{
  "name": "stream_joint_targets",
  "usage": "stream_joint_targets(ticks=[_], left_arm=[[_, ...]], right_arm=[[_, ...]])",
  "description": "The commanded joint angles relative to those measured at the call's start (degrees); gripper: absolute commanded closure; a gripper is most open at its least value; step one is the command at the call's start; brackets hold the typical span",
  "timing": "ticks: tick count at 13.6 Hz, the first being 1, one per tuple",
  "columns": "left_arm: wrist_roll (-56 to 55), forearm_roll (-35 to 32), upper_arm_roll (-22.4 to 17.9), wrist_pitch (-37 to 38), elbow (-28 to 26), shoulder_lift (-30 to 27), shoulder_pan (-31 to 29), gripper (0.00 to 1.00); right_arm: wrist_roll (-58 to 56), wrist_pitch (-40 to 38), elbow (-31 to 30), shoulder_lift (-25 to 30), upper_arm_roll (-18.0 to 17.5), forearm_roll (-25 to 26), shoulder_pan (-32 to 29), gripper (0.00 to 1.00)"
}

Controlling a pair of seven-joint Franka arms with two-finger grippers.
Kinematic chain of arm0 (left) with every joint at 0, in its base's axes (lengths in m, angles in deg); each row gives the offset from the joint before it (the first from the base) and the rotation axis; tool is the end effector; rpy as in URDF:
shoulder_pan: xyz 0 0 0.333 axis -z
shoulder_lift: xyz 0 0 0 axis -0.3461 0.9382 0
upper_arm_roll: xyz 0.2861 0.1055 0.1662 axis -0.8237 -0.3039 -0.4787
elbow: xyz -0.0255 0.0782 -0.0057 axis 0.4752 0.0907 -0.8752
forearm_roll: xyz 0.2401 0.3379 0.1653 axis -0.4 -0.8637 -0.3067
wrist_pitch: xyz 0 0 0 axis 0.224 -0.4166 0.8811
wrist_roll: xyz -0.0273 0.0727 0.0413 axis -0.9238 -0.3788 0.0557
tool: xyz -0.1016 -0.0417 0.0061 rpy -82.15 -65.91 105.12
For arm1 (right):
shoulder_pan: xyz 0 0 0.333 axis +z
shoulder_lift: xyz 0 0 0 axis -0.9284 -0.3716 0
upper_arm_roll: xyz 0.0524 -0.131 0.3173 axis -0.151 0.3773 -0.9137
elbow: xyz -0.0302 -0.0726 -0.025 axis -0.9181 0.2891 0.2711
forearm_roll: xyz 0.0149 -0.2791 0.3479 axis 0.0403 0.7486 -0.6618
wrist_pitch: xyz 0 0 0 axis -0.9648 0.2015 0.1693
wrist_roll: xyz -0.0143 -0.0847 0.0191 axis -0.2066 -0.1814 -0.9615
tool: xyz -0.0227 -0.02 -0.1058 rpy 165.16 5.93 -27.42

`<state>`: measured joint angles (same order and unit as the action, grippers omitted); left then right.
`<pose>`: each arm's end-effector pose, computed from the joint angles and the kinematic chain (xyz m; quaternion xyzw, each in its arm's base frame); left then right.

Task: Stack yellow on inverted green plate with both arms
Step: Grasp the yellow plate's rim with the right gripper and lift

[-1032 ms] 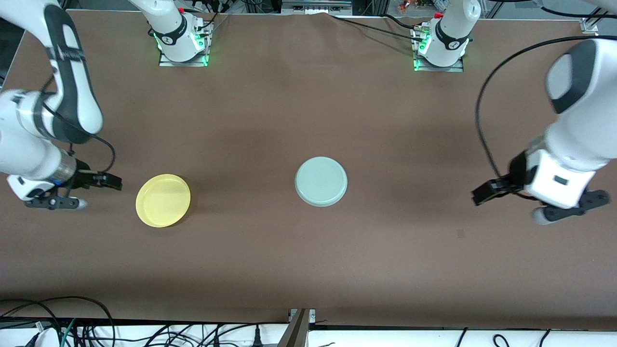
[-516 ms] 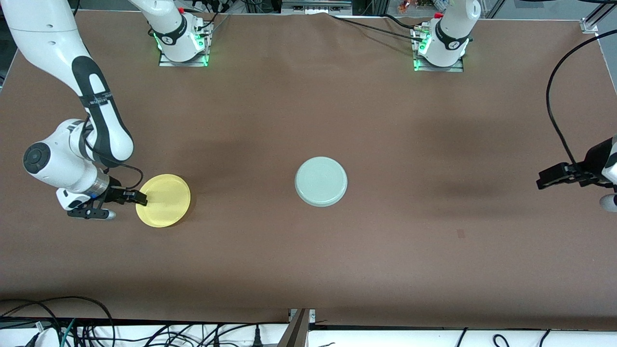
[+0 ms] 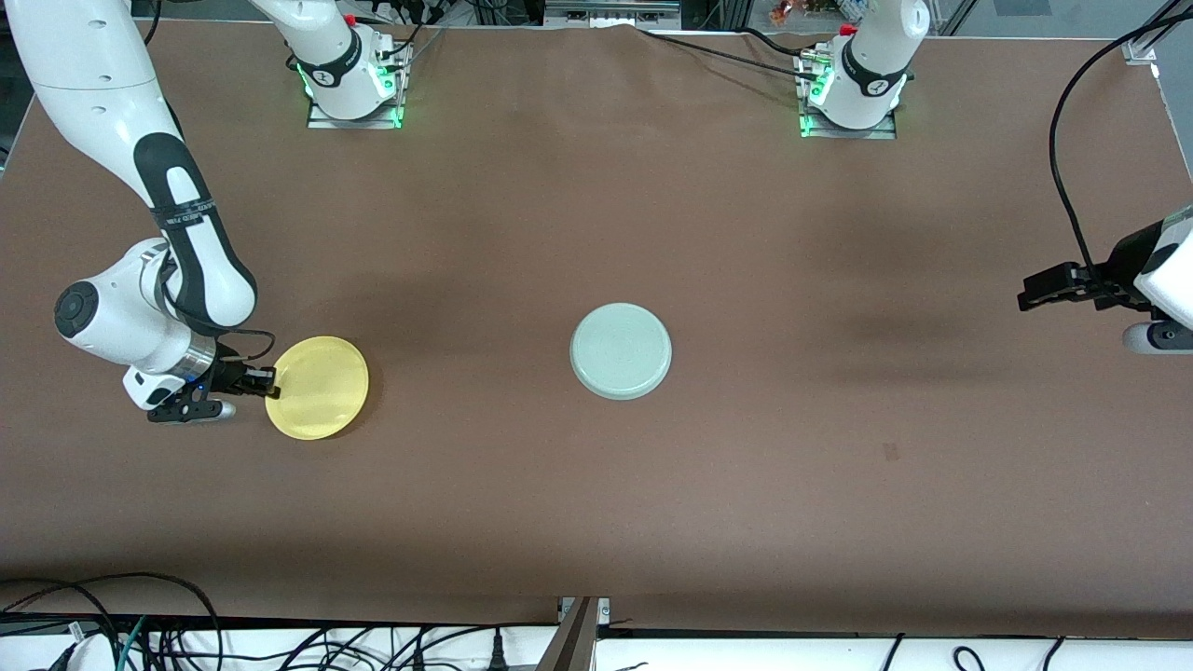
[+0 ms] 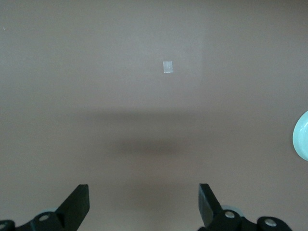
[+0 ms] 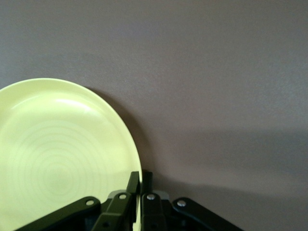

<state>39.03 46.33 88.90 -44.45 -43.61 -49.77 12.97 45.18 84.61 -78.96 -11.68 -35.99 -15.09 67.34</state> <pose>0.6708 0.0466 0.5619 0.9982 0.0258 -0.0512 0.0166 0.6876 -0.0813 0.1627 -0.9949 -0.0394 -0.0509 0.0779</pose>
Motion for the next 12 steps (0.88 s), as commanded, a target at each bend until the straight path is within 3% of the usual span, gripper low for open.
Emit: stream_joint_targets(ticks=[1,3,5,8,12], left_arm=[[-2.3,1.5,-0.7,1.5,-1.9,-1.8,0.8,0.00],[-1.7,1.3,-0.6,1.5,-1.5,-1.1,0.5,0.00],[-1.8,0.8,-0.2,1.4,-1.2,-1.0,0.5,0.00],[-2.0,0.7,-0.2,1.4,0.0,-0.6,0.9,0.00],[-2.5,0.6,0.0,1.4,0.1,-0.6,1.3,0.00]], right_arm=[[-2.3,0.7,-0.2,0.1,-0.7,-0.9,-0.7,1.00],[-1.0,-3.8,0.5,2.2,-0.9,-0.9,-0.6,1.00],[7.6,-11.9,1.5,5.9,-1.5,-0.9,-0.2,1.00],[22.2,-17.4,2.6,9.5,-6.7,-0.9,-0.1,1.00],[39.6,-14.3,3.6,9.3,-18.3,-0.9,2.1,1.00]])
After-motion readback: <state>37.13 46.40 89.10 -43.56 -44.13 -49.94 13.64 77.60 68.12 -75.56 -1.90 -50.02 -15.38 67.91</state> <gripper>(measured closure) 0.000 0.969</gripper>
